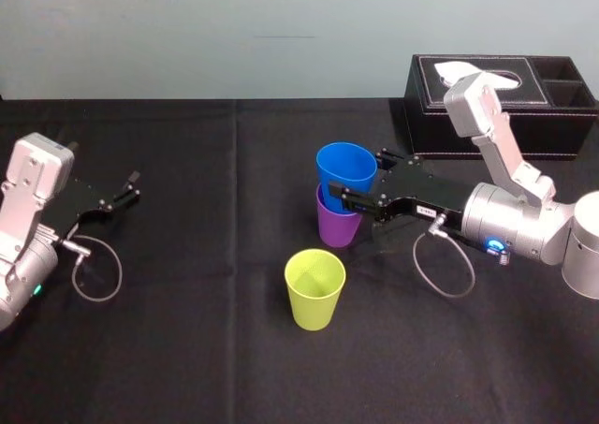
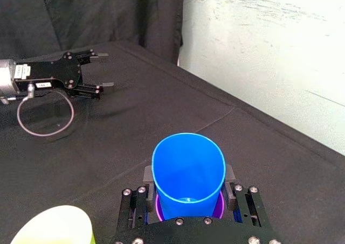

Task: Stack the three plastic cups sequentially using one hand.

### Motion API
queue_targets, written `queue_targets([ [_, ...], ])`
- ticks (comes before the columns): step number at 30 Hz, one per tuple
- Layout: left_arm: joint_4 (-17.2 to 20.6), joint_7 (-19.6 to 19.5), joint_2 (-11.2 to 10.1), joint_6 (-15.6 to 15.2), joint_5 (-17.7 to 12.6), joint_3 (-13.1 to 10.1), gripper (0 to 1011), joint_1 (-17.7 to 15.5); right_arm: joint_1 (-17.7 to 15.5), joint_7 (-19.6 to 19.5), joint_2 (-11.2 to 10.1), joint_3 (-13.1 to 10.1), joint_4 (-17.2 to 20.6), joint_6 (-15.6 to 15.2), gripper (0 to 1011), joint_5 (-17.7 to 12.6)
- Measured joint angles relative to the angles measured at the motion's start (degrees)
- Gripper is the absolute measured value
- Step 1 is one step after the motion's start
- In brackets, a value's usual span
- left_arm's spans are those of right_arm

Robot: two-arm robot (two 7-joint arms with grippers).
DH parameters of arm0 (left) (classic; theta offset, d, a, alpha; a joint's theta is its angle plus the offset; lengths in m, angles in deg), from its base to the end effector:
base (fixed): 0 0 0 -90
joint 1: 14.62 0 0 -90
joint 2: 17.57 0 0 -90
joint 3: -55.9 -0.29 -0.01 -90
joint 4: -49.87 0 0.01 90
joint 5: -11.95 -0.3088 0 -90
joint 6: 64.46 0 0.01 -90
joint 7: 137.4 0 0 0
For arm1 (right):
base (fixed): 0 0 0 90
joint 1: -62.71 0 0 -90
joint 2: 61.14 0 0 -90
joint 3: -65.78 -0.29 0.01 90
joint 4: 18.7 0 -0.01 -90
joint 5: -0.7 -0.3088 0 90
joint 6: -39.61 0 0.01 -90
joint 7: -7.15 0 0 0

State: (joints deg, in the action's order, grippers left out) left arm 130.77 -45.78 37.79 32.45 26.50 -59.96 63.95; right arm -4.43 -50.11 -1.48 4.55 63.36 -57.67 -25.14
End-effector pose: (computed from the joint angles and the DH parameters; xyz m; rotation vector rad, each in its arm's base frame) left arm 0.3581 0.0827 -0.3023 0.3043 -0.2850 1.2480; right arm 0.4080 -0.0392 -0.2370 -0.2250 -0.0218 -0.6604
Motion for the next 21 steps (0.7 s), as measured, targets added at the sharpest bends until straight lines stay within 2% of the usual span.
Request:
queue_targets([
  [14, 0.0, 0.0, 0.0, 0.0, 0.0, 0.0, 1011, 0.0, 0.0, -0.04, -0.04, -0.07, 0.08, -0.03, 715, -0.04],
  [21, 0.0, 0.0, 0.0, 0.0, 0.0, 0.0, 1011, 0.0, 0.0, -0.05, -0.04, -0.08, 0.11, -0.06, 880, -0.08],
])
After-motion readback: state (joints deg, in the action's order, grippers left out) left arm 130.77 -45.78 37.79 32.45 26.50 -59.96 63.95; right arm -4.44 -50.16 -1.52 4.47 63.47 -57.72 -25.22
